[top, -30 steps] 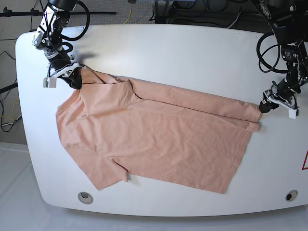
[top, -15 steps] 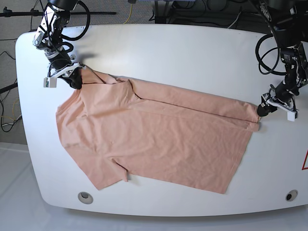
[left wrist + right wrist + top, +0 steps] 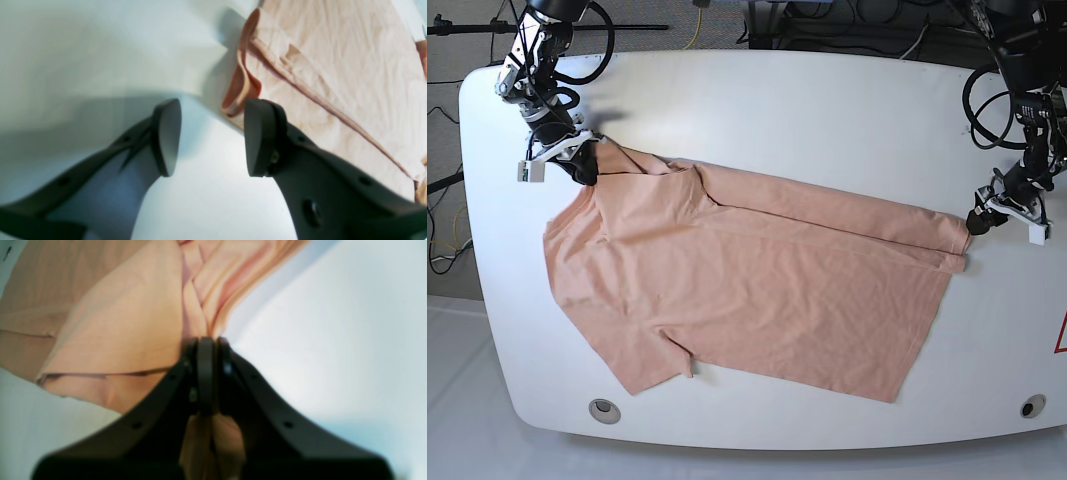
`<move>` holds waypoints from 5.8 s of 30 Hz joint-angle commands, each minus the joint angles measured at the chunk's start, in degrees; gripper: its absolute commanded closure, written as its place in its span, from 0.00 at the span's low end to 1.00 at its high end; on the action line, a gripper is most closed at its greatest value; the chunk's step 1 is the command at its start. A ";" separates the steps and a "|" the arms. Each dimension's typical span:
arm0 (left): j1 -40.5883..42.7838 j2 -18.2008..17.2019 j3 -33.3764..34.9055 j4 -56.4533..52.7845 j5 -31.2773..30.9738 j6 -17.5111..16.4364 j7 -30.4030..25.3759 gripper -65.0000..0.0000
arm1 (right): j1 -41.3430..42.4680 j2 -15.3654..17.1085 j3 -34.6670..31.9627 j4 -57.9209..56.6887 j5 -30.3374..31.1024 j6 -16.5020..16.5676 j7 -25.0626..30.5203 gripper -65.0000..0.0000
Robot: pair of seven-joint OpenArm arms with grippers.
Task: Fold the T-shirt properly
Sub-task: 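Hold the shirt with both grippers while shifting the left gripper along the edge, then pull the shirt with both grippers toward the robot to straighten it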
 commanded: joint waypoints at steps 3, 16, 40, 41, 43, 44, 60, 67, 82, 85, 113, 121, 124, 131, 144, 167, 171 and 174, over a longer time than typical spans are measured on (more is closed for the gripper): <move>0.47 -0.07 -0.23 1.33 0.40 0.46 1.93 0.53 | 0.04 0.42 -0.24 0.44 -0.48 -0.12 -0.86 1.00; -0.85 0.81 0.48 -0.83 0.47 0.23 0.78 0.69 | 0.06 0.51 -0.39 0.53 -0.38 -0.12 -0.70 1.00; -3.42 0.87 1.29 -1.89 0.27 0.60 0.33 1.00 | -0.15 0.48 -0.53 0.19 -0.17 -0.12 -0.87 1.00; -3.42 0.88 1.36 -1.89 0.33 0.62 0.35 1.00 | -0.14 0.48 -0.54 0.23 -0.13 -0.12 -0.88 1.00; -3.27 0.70 1.51 -1.63 0.24 0.70 1.56 1.00 | -0.03 0.54 -0.29 0.20 0.08 -0.12 -0.57 1.00; -3.25 0.72 1.52 -1.57 0.29 0.72 1.68 1.00 | 0.00 0.52 -0.29 0.18 0.09 -0.12 -0.57 1.00; -3.12 0.41 1.34 -2.36 -0.20 0.91 -2.70 0.67 | -0.07 0.44 -0.02 -0.29 0.15 -0.12 -0.63 1.00; -3.40 0.43 1.80 -4.07 -0.82 1.37 -3.33 0.40 | 0.11 0.62 -0.30 -0.35 0.10 -0.12 -0.51 1.00; 0.82 0.73 1.96 -0.77 -1.02 0.91 1.82 1.00 | -0.48 2.04 -0.21 -0.32 0.19 -0.12 -1.45 1.00; 3.00 0.74 1.81 1.62 -1.44 0.94 2.10 1.00 | -0.92 3.03 -0.06 -0.03 0.34 -0.12 -1.54 1.00; 8.50 0.60 -0.91 13.64 -2.19 1.92 1.18 1.00 | -4.92 1.81 0.11 7.89 0.92 -0.12 -2.51 1.00; 11.11 0.47 -0.47 14.40 -2.02 2.31 1.80 1.00 | -6.71 0.67 1.55 10.29 1.82 -0.12 -3.48 1.00; 14.27 0.40 -0.27 15.81 -1.51 2.19 1.67 1.00 | -8.92 -0.23 3.38 11.88 1.38 -0.12 -3.97 1.00; 20.83 0.19 -0.57 20.39 -1.37 2.20 1.83 1.00 | -11.97 -0.99 4.17 14.34 1.03 -0.12 -4.20 1.00; 30.79 0.47 -3.55 26.63 -0.65 2.30 1.47 1.00 | -15.82 0.57 3.62 14.77 -0.16 -0.12 -4.63 1.00; 33.62 0.60 -5.47 25.60 -1.26 1.95 2.28 1.00 | -17.00 1.39 3.71 14.90 -0.68 -0.12 -5.64 1.00; 35.11 0.62 -5.51 26.41 -1.38 1.91 2.80 1.00 | -17.76 1.23 3.69 15.05 -0.63 -0.12 -5.54 1.00; 36.29 0.70 -5.59 27.14 -1.29 1.89 3.20 1.00 | -18.29 1.24 3.68 15.21 -0.70 -0.12 -5.58 1.00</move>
